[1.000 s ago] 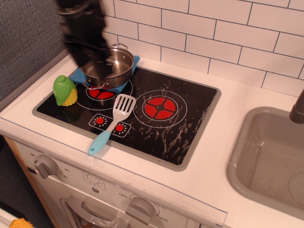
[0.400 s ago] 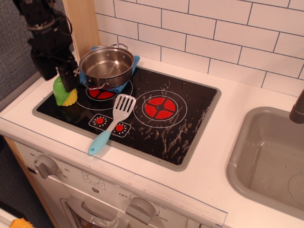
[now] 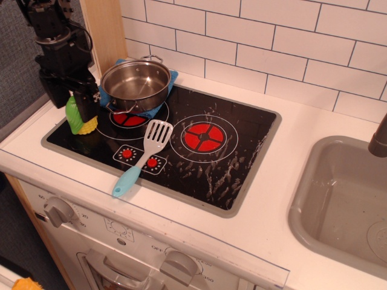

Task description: Place the piece of corn in the pot

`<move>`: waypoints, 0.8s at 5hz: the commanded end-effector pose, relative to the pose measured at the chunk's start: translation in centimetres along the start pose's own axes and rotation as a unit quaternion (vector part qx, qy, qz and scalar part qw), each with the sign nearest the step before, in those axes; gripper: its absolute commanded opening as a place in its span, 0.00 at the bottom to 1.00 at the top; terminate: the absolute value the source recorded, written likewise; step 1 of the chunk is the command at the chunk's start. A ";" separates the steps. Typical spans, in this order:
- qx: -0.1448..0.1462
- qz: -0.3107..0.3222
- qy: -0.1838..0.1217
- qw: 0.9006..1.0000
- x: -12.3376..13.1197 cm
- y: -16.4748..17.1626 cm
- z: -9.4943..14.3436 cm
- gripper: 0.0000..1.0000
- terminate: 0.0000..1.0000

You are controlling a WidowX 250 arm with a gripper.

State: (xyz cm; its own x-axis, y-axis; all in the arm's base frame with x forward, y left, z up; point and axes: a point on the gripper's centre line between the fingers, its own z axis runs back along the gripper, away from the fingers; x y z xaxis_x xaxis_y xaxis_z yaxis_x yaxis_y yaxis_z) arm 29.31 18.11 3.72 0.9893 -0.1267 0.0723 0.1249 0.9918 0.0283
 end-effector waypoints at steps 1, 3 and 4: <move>0.031 -0.023 -0.030 0.999 0.4 -0.9 2.5 0.00 0.00; 0.032 0.023 -0.077 0.996 2.6 -0.8 7.2 0.00 0.00; 0.023 0.004 -0.079 0.997 6.3 -1.1 6.6 0.00 0.00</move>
State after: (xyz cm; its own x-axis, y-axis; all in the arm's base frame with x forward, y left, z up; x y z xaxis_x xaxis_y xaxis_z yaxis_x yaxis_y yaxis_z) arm 34.79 16.05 8.69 0.9764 -0.1167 0.1816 0.1111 0.9930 0.0411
